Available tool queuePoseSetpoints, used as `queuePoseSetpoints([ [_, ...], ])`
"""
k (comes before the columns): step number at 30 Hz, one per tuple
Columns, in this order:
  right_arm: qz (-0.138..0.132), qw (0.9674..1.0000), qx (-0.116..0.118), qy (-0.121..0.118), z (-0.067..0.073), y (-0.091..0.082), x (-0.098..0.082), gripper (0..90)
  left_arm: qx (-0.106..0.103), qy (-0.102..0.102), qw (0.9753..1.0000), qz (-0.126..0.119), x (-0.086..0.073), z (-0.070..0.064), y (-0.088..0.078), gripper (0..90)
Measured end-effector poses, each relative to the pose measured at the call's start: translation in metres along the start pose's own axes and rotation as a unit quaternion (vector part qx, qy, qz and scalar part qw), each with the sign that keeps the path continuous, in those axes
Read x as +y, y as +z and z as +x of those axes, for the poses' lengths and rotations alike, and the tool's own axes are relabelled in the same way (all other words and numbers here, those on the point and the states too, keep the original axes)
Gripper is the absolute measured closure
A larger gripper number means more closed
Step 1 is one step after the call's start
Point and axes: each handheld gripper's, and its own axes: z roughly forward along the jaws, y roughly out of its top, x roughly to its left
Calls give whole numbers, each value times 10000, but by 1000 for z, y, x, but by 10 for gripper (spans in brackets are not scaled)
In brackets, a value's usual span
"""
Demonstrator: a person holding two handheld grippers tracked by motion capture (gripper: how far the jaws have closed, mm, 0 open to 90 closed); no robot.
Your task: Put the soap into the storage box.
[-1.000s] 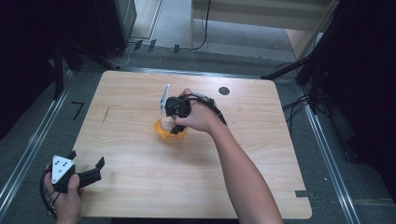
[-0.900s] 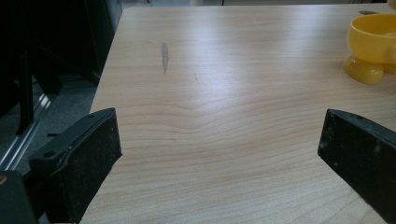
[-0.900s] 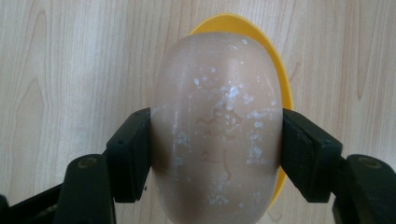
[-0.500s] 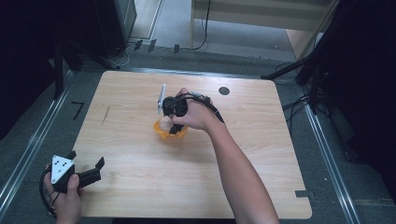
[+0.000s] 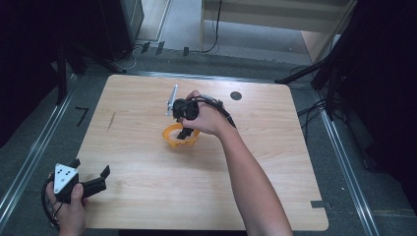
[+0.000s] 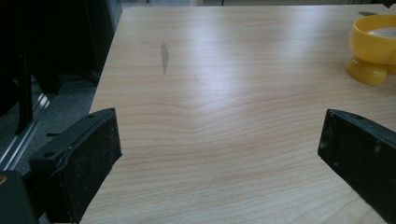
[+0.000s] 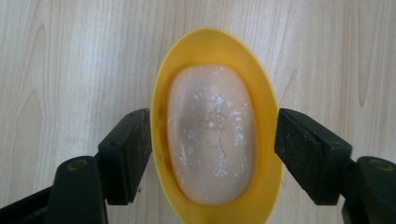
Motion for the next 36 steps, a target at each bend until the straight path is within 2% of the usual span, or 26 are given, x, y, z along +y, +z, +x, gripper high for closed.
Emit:
queuePoseSetpoints([
  [7,79,9999,-56,75,3,0,-5,290,12,8,10000,-1,0,0,0,0],
  [17,-40,9997,-160,199,11,-7,-22,266,12,-4,10000,1,0,0,1,0],
  [25,-252,9988,-267,334,21,-14,-40,135,8,13,10000,11,0,-1,1,0],
  [28,-326,9983,-272,400,25,-15,-48,118,16,25,10000,15,0,-1,1,0],
  [32,-392,9970,-362,556,32,-16,-60,14,20,38,10000,41,0,-1,1,0],
  [36,-391,9959,-370,721,38,-16,-70,0,22,50,10000,58,1,-1,2,0],
])
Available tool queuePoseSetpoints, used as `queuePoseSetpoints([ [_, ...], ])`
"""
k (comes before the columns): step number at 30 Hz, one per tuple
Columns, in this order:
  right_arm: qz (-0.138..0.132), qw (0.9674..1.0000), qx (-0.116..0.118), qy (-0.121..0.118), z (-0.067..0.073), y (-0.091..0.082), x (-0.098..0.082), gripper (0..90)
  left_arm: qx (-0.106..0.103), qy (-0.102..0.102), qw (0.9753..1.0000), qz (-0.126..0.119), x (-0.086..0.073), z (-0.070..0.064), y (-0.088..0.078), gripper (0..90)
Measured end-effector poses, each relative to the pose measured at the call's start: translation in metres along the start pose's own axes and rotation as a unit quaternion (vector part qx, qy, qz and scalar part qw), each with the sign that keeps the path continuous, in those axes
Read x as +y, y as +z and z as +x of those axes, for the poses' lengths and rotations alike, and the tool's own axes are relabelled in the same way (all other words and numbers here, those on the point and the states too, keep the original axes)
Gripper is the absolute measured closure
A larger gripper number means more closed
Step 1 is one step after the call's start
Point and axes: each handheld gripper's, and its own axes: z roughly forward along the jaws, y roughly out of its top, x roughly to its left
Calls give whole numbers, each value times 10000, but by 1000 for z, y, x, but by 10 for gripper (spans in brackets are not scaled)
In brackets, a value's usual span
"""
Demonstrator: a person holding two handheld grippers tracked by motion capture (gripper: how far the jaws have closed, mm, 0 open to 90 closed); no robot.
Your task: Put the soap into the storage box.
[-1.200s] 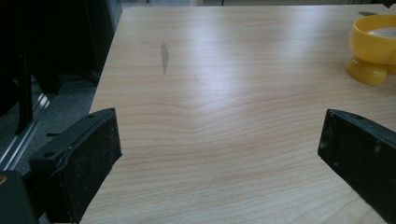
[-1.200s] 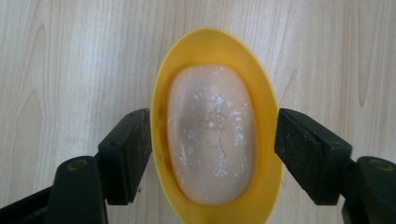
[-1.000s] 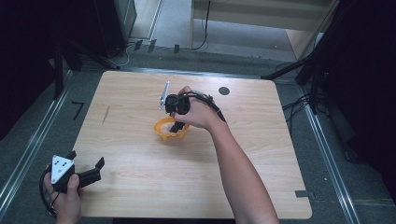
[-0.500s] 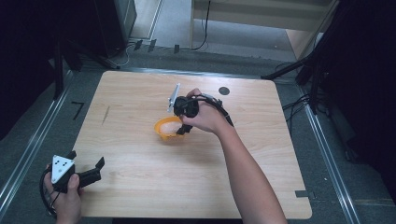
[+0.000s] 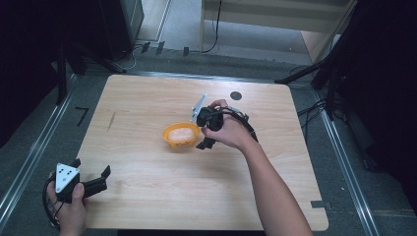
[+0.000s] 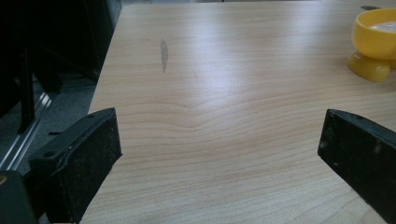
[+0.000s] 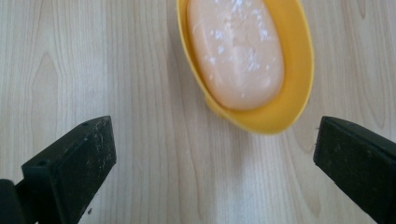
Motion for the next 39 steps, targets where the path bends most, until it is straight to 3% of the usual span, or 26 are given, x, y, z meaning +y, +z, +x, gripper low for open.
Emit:
queuePoseSetpoints([
  [9,-33,9998,-113,189,9,-3,-15,0,4,11,10000,-7,0,0,0,0],
  [17,-355,9986,-215,339,14,-6,-27,0,20,0,10000,-22,0,0,0,0],
  [22,-423,9975,-263,499,21,-5,-37,0,23,7,10000,-11,0,0,0,0],
  [31,-863,9926,-361,771,29,-8,-65,0,31,20,10000,1,0,-1,0,0],
  [39,-996,9887,-443,1034,36,-7,-88,0,42,32,10000,0,0,-1,0,0],
])
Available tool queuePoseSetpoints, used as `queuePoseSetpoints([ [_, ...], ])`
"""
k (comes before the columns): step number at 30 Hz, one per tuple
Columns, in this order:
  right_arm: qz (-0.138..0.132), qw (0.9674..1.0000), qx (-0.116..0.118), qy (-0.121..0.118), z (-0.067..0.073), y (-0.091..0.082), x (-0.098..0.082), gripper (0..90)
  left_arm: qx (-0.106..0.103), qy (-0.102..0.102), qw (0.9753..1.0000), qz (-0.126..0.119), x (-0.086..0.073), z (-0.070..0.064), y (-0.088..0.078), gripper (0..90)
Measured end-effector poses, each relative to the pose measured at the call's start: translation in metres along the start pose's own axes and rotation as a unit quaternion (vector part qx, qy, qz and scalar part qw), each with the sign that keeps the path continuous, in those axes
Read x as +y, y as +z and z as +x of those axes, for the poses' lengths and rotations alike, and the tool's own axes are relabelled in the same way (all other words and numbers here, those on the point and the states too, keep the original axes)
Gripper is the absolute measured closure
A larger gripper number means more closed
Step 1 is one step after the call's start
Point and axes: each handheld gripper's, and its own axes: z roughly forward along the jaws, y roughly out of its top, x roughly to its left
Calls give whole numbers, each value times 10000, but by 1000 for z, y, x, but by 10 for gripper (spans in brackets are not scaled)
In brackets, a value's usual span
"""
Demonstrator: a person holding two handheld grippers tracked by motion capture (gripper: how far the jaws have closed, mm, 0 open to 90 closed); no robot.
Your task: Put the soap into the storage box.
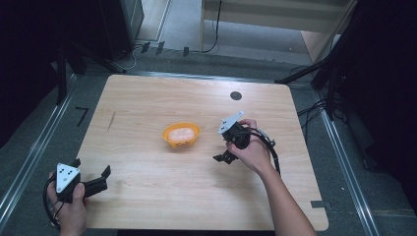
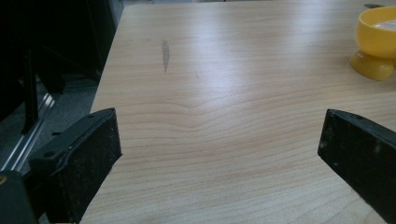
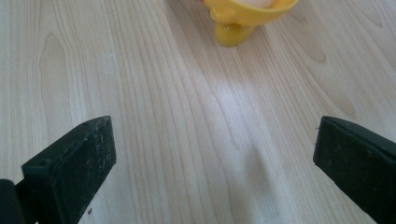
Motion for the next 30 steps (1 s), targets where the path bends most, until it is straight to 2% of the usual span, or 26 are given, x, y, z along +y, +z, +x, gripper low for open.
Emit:
queuePoseSetpoints([
  [14,-422,9982,-164,405,7,-9,-36,0,12,7,10000,4,0,0,0,0],
  [19,-697,9951,-262,656,9,-13,-51,0,15,14,10000,2,0,-1,0,0],
  [30,-860,9914,-374,909,15,-22,-78,0,28,22,10000,17,0,-1,0,0],
])
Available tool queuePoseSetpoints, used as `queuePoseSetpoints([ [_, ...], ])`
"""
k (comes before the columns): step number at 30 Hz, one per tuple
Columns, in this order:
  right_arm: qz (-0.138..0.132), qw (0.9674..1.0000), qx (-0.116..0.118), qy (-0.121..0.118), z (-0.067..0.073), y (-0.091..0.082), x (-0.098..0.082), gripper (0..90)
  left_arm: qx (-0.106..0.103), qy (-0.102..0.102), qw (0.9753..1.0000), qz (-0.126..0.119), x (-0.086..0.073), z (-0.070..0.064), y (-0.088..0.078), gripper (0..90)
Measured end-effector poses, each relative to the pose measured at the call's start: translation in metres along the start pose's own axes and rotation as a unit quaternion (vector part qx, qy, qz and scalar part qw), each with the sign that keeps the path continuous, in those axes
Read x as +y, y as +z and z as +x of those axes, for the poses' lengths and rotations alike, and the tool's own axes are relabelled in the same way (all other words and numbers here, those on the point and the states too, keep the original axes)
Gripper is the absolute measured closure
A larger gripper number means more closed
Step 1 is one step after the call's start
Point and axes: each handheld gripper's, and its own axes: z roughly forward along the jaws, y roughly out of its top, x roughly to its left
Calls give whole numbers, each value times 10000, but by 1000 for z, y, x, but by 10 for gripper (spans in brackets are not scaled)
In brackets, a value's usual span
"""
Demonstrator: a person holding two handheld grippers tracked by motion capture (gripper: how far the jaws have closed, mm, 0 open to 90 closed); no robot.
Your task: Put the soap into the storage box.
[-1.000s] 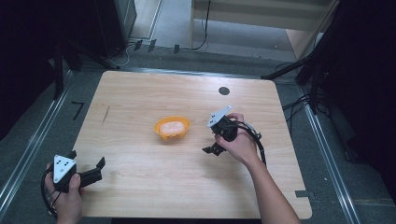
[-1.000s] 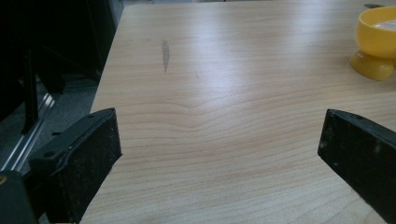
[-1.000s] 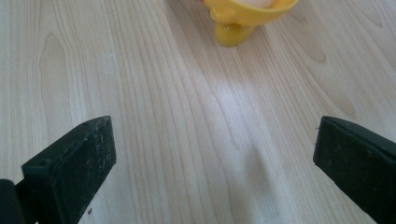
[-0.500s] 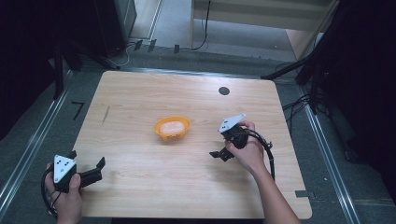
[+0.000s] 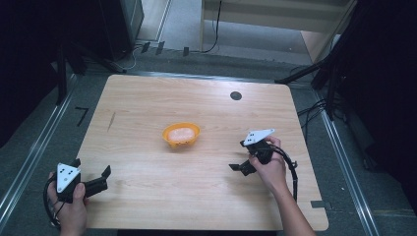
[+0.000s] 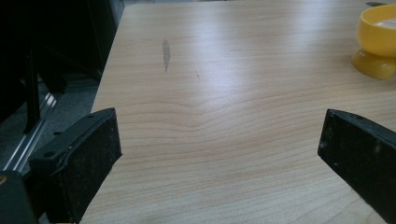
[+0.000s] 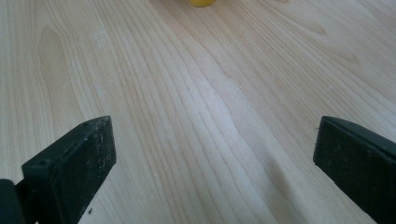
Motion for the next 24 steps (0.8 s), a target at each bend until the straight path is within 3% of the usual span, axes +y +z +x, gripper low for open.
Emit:
queuePoseSetpoints([
  [9,-230,9993,-210,182,2,-15,-18,0,4,-7,10000,-4,0,0,0,0],
  [15,-463,9974,-422,357,3,-26,-33,0,5,-15,10000,-4,0,0,0,0],
  [24,-604,9941,-654,615,4,-43,-57,0,7,30,10000,8,0,0,0,0],
])
